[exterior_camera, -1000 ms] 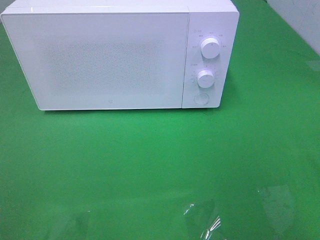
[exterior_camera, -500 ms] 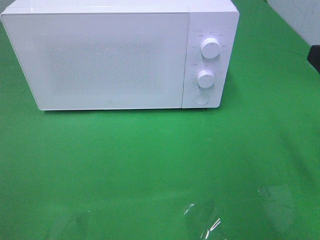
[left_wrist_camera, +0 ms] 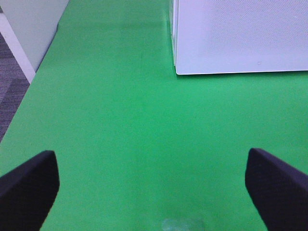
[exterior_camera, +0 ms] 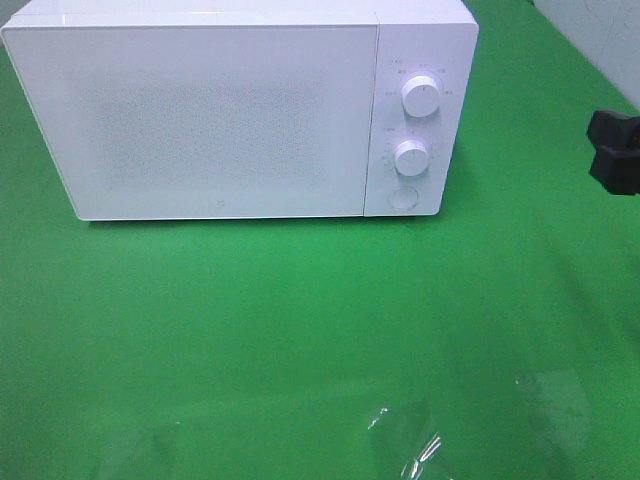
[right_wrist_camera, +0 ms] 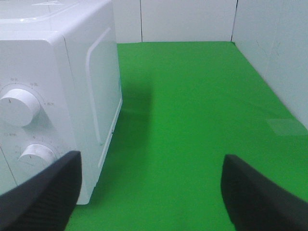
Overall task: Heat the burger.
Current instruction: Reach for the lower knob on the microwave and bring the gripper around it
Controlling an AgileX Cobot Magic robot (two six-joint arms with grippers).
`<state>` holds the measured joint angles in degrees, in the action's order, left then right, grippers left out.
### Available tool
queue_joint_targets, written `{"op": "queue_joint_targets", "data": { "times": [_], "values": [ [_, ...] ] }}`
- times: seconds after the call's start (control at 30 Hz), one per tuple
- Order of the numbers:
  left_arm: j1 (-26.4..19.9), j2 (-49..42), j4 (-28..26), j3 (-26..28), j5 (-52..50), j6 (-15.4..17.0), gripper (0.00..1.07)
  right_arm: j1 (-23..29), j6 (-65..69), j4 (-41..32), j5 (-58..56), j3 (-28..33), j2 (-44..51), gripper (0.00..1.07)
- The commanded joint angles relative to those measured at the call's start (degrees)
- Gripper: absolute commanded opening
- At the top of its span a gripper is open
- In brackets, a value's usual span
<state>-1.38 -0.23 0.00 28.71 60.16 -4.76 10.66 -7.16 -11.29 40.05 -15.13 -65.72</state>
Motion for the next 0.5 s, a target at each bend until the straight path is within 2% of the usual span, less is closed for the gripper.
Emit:
{"op": "queue_joint_targets", "data": {
  "times": [0.03, 0.1, 0.2, 0.27, 0.3, 0.33, 0.37, 0.4, 0.47, 0.5],
  "values": [
    [0.2, -1.4, 0.0, -0.1, -0.4, -0.1, 0.98, 3.3, -4.9, -5.6, 5.2, 0.5, -1.7, 0.76],
    [0.2, -1.4, 0.0, -0.1, -0.4, -0.1, 0.98, 9.9, -9.3, -12.9, 11.3, 0.5, -6.2, 0.76],
    [0.2, -1.4, 0.0, -0.1, -0.4, -0.1, 0.98, 12.8, -10.0, -16.3, 14.4, 0.5, -8.5, 0.76],
    [0.2, -1.4, 0.0, -0.1, -0.4, -0.1, 0.98, 17.2, -10.0, -22.1, 19.2, 0.2, -12.2, 0.76],
    [0.2, -1.4, 0.0, -0.1, -0.4, -0.1, 0.98, 17.2, -10.0, -22.1, 19.2, 0.2, -12.2, 0.76],
    [0.2, -1.4, 0.0, -0.1, -0.4, -0.1, 0.98, 20.4, -10.0, -24.9, 22.2, -0.1, -14.9, 0.76],
    [0.2, -1.4, 0.0, -0.1, -0.4, -0.1, 0.98, 20.4, -10.0, -24.9, 22.2, -0.1, -14.9, 0.76],
    [0.2, -1.4, 0.0, -0.1, -0.4, -0.1, 0.98, 23.3, -9.9, -26.5, 25.2, -0.5, -17.7, 0.76],
    [0.2, -1.4, 0.0, -0.1, -0.4, -0.1, 0.98, 24.4, -9.9, -26.9, 26.2, -0.7, -18.9, 0.76],
    [0.2, -1.4, 0.0, -0.1, -0.4, -0.1, 0.98, 26.6, -9.9, -27.8, 28.1, -1.7, -21.4, 0.76]
  ]
}}
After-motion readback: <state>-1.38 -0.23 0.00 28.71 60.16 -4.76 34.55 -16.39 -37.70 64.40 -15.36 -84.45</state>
